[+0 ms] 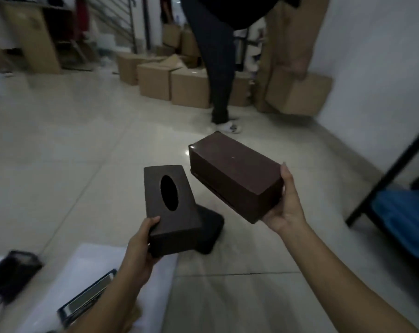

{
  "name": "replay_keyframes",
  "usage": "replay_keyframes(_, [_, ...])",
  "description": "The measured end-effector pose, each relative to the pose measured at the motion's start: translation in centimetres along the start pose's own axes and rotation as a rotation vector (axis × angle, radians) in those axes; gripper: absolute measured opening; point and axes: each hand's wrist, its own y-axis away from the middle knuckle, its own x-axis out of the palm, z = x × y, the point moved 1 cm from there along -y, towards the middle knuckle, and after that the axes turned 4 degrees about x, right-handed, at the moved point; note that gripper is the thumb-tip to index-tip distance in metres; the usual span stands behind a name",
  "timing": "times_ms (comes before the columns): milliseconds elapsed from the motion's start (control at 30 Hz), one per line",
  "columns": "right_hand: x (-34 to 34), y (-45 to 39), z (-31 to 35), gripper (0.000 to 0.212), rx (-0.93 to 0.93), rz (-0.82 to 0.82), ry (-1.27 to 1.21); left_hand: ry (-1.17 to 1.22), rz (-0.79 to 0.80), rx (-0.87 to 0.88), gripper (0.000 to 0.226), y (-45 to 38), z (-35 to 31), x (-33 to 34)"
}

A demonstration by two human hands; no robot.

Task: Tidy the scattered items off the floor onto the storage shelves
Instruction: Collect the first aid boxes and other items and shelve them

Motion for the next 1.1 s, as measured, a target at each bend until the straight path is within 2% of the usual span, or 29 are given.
replay_keyframes(100, [-4.4, 1.3, 3.4, 0.062, -0.088, -0.107, -0.114, -0.064, 0.129, -0.030, 0.022, -0.5, 1.3, 6.0])
replay_keyframes(200, [-8.2, 2.8, 7.6, 0.056, -0.258, -0.249, -0.089, -0.115, 0.224, -0.090, 0.022, -0.5, 2.0, 12.3])
replay_keyframes(233, [-9.1, 3.2, 9.2, 0.061, -0.326, -0.318, -0.064, -0.127, 0.262, -0.104, 0.021, -0.4, 2.0, 14.4])
replay_keyframes(300, [-10.6, 4.2, 12.9, 0.085, -0.460, -0.496, 0.016, -0.141, 0.354, -0.123, 0.019, 0.0, 1.8, 18.7])
replay_keyframes(333, [-11.1, 4.9, 14.7, 0.088, -0.516, -0.590, 0.064, -0.148, 0.401, -0.134, 0.019, 0.3, 1.4, 21.0])
replay_keyframes(433, [-11.1, 7.8, 19.6, 0.069, -0.692, -0.774, 0.201, -0.178, 0.492, -0.140, 0.018, 1.5, -0.3, 27.4])
replay_keyframes(567, [-10.6, 12.4, 25.1, 0.087, -0.969, -0.849, 0.439, -0.182, 0.643, -0.145, 0.018, 4.7, -3.3, 34.7])
replay_keyframes(700, [-10.0, 17.8, 29.0, 0.095, -1.187, -0.904, 0.707, -0.168, 0.786, -0.127, 0.045, 8.5, -5.9, 40.0])
replay_keyframes(733, [-9.9, 19.2, 29.8, 0.097, -1.213, -0.919, 0.770, -0.163, 0.815, -0.121, 0.044, 9.7, -6.4, 41.0])
replay_keyframes(833, [-9.2, 23.5, 32.2, 0.097, -1.289, -0.939, 0.918, -0.125, 0.860, -0.097, 0.014, 13.1, -7.6, 43.7])
replay_keyframes(867, [-9.1, 24.9, 33.0, 0.095, -1.307, -0.948, 0.953, -0.110, 0.877, -0.092, 0.010, 14.3, -7.9, 44.5])
replay_keyframes(967, [-8.9, 28.8, 35.0, 0.096, -1.340, -1.007, 1.055, -0.083, 0.939, -0.081, 0.015, 17.5, -9.1, 47.0])
replay_keyframes(1100, [-9.1, 33.9, 37.3, 0.103, -1.374, -1.174, 1.265, -0.079, 1.045, -0.068, 0.036, 21.5, -10.3, 50.4])
